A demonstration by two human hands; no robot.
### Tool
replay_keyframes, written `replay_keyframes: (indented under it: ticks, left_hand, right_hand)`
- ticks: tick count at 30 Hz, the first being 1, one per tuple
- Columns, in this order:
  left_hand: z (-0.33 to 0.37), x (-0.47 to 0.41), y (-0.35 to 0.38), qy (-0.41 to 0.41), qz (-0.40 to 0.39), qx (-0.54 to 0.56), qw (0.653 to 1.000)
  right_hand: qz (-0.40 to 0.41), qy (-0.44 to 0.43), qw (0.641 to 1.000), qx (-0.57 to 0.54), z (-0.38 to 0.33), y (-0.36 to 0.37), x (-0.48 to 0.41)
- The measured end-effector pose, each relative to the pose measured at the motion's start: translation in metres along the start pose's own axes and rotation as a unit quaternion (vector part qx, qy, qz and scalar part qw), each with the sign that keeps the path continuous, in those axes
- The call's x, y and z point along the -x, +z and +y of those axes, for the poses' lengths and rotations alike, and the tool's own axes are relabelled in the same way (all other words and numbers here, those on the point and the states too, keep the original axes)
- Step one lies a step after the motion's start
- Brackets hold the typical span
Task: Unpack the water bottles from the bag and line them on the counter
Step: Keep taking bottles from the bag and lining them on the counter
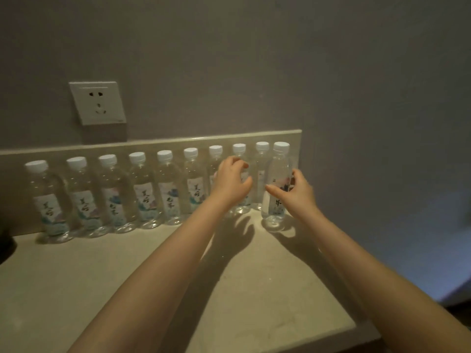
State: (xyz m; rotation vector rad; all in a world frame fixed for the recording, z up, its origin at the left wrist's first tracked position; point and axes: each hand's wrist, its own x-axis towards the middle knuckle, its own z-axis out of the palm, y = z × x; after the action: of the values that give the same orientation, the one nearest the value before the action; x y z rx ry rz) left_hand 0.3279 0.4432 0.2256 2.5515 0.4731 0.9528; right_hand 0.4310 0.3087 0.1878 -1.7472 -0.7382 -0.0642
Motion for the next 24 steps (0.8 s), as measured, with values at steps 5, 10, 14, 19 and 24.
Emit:
replay_keyframes:
  ticks: [5, 10, 14, 19, 24]
  left_hand:
    - [0.022, -0.037, 0.019, 0.078, 0.032, -0.134, 0.987]
    - [0.023, -0.069, 0.026, 0.103, 0.067, -0.204, 0.971]
    - [0.021, -0.094, 0.027, 0.054, 0.07, -0.236, 0.968]
    - [0.02, -0.105, 0.031, 0.027, 0.002, -0.265, 0.964]
    - [0.018, -0.107, 0.032, 0.034, 0.006, -0.269, 0.962]
  right_hand:
    - [0.008, 0.035, 0.999, -0.021, 0.034, -0.025, -0.04]
    - [-0.035, 0.036, 0.998, -0.025, 0.053, -0.017, -0.077]
    - [-0.055, 0.027, 0.998, -0.024, 0.06, -0.003, -0.094]
    - [-0.126, 0.023, 0.991, 0.029, 0.073, -0.009, -0.095]
    - [-0.143, 0.03, 0.989, 0.025, 0.076, -0.006, -0.092]
